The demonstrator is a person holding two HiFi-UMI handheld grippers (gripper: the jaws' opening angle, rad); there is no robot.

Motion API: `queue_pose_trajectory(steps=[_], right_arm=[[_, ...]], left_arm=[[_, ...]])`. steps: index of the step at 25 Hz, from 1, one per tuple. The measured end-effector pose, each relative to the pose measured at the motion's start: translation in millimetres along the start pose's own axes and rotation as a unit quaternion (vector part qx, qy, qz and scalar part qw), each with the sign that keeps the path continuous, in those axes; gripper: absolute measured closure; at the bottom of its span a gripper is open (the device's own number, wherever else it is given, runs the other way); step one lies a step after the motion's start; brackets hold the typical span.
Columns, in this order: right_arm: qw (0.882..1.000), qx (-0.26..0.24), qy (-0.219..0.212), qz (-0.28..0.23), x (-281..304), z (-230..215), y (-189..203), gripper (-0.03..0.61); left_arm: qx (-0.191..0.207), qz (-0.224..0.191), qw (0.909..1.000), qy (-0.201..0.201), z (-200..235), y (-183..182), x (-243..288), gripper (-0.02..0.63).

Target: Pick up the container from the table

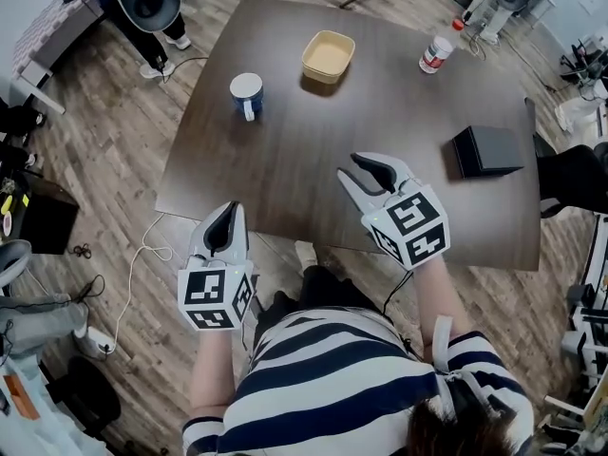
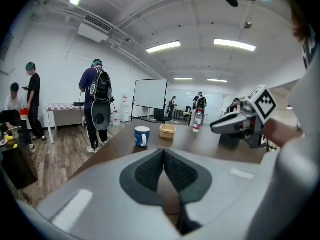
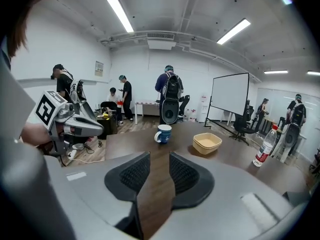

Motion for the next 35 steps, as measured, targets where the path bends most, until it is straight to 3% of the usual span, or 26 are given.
queue_pose_trajectory(steps=[18, 35], right_arm=[[0.999, -0.038, -0.016, 0.010, 95, -128, -31, 0.454], [0.998, -0.040, -0.038, 0.038, 196, -186, -14, 0.454]], left_arm=[[0.001, 0.014, 0.9998, -0.015, 7, -59, 124, 0.614], [-0.006, 0.049, 0.9987, -0.009, 15, -60, 206, 0.614]])
Point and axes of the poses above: the fingertips, and each gripper's own axes: x forward along the fingers, z to its left, y out of its underside, the point moved 9 cm from there along -x, backward along the fingers, and after that the axes turned 6 degrees about -x, right-handed, at the moved point
